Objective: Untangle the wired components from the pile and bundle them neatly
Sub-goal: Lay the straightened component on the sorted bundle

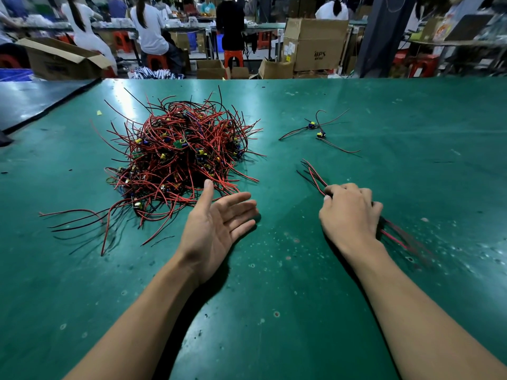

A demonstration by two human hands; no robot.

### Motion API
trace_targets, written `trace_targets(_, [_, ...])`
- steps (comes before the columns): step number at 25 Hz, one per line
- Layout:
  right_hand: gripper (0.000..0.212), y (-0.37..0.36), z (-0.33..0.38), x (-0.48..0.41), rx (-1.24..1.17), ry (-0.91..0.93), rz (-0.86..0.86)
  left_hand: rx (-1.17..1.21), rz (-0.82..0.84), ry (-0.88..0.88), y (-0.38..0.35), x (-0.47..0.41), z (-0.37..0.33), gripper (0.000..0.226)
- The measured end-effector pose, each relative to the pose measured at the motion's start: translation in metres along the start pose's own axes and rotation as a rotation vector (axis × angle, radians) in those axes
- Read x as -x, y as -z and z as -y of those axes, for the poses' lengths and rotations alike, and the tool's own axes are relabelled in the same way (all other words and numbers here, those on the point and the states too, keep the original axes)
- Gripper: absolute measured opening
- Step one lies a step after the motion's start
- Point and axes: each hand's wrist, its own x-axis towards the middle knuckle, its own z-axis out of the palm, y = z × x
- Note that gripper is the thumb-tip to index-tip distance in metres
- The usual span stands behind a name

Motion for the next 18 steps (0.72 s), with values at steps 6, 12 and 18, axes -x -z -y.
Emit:
trace_targets(6, [0.03,0.001,-0.004,-0.003,0.054,-0.004,-0.11,-0.004,-0.002,-0.005,-0.001,0.0,0.0,0.078])
trace_targets(12, [0.022,-0.008,0.021,0.011,-0.105,0.383,-0.067,-0.012,-0.01,-0.008,-0.002,0.001,-0.001,0.077])
trace_targets(18, [0.041,-0.009,0.009,0.002,-0.005,0.234,-0.004,-0.014,-0.008,-0.009,-0.002,0.0,-0.001,0.078])
